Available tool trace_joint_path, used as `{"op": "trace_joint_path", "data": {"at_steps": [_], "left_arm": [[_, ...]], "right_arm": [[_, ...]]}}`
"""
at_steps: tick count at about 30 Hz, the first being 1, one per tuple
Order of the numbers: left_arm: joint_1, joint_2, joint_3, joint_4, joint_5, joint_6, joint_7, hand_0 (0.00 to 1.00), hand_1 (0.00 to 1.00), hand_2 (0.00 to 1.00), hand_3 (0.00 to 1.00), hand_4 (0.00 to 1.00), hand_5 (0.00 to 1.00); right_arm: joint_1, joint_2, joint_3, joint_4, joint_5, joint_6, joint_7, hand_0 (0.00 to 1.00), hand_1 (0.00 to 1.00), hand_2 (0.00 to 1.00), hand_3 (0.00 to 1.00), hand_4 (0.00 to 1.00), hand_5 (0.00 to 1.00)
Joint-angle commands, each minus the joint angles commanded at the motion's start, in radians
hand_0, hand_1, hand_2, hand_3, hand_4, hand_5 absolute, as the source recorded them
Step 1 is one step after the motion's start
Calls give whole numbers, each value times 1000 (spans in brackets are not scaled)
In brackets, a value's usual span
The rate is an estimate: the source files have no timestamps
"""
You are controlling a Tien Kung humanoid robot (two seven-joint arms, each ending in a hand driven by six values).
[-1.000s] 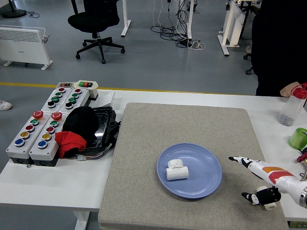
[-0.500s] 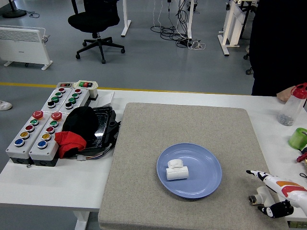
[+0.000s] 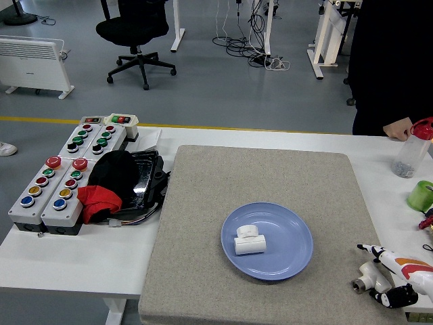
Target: Pick pipe place plate twice
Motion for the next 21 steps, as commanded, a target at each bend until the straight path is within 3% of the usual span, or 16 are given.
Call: {"op": "trace_joint_path", "data": {"at_steps": [1,2,7,8,21], "left_arm": [[0,0,0,0,1,0,0,718,748,719,656,401,998],[1,0,-2,0,3,0,1,718,748,719,656,400,998],[4,-1,-5,0,8,0,2,718,748,719,656,400,998],[4,-1,-6,0,9,-1,2,717,748,719,655,400,998],[12,-5,-10,0,20,-5,5,714,748,719,655,400,998]], "right_arm": [[0,0,-2,1,-3,-9,6,661,708,970,928,747,271],[1,1,-4,1,-6,-23,12,491,576,850,833,667,191],[-1,-2,-10,2,-13,-40,24,491,576,850,833,667,191],[-1,-2,-11,2,-14,-41,23,414,513,741,797,568,105],[-1,0,-14,-7,-6,-67,20,379,478,691,766,539,104]]}}
